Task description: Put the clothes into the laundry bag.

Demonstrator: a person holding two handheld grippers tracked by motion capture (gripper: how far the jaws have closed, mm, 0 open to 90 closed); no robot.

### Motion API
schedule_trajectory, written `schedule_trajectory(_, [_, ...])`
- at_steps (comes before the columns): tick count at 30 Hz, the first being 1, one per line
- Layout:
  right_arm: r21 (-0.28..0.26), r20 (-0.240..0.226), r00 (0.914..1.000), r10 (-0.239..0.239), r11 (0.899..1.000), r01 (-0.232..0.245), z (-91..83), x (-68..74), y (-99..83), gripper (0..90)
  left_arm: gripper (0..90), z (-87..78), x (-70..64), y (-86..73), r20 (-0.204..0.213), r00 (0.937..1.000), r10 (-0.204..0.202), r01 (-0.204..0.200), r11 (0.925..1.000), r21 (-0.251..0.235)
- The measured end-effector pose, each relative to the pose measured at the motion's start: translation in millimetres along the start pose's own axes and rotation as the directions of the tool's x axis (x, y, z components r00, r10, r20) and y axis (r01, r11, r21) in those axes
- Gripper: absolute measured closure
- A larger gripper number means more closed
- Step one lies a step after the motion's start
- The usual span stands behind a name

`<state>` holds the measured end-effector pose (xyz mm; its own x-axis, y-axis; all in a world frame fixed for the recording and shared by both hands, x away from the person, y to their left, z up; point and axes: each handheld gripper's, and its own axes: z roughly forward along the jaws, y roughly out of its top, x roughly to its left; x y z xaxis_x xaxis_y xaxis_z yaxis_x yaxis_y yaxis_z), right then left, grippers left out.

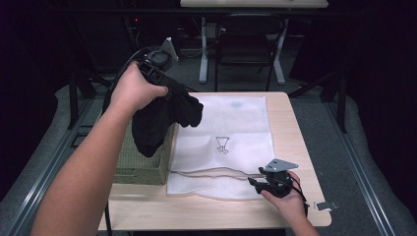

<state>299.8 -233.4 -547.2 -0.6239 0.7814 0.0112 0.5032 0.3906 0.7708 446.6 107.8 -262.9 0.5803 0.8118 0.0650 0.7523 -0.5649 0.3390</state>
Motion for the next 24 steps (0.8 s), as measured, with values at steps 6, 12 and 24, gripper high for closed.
schedule_trajectory(6, [-0.002,0.005,1.0000,-0.003,1.000,0.003,-0.4,-0.7,0.1,42.2,78.7,-1.0,-8.8,7.2,0.011,0.9999,0.007,-0.007,1.0000,-0.006])
schedule_trajectory(12, [-0.002,0.007,1.0000,-0.005,1.000,0.005,-1.0,-0.9,0.2,42.2,78.7,-0.1,-20.7,15.6,0.018,0.9993,0.032,-0.032,0.9995,-0.008])
schedule_trajectory(24, [-0.006,0.008,1.0000,-0.005,1.000,0.005,-2.1,-2.5,0.4,42.3,78.7,2.5,-50.2,36.1,0.033,0.9947,0.097,-0.097,0.9953,-0.010])
